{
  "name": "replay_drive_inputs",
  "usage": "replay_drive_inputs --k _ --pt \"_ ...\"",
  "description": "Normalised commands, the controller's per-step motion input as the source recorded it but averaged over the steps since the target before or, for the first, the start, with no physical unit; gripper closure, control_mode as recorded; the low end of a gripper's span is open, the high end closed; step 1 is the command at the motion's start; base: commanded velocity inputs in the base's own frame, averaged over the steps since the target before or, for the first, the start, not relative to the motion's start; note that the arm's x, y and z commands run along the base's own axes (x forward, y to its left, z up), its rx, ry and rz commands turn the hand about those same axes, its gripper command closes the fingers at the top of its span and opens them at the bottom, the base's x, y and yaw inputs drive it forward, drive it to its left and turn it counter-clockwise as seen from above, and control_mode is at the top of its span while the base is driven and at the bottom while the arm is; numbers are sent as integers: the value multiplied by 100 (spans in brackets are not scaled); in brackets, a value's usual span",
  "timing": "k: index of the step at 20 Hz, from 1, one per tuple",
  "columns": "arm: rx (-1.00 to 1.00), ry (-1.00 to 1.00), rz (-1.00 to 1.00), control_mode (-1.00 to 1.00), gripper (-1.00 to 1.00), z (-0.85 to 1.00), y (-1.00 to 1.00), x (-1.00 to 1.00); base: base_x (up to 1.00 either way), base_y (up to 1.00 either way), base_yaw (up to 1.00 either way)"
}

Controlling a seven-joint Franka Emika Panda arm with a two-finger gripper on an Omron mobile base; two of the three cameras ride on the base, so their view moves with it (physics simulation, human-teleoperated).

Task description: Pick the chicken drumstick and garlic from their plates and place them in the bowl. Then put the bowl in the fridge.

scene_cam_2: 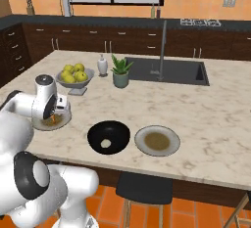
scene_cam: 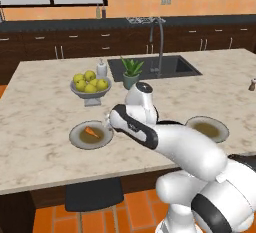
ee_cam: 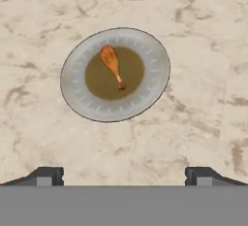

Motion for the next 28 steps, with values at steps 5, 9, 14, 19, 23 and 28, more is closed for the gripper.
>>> replay_drive_inputs --k 5,9,14,19,23,28 --pt "-16 8 10 -100 -100 -27 66 76 0 0 0" --pt "-18 4 11 -100 -100 -43 27 54 0 0 0" --pt "-8 0 12 -100 -100 -39 8 56 0 0 0" --pt "0 0 9 -100 -100 -24 21 65 0 0 0" --pt "0 0 2 -100 -100 -44 44 32 0 0 0" --pt "0 0 0 -100 -100 -35 29 18 0 0 0"
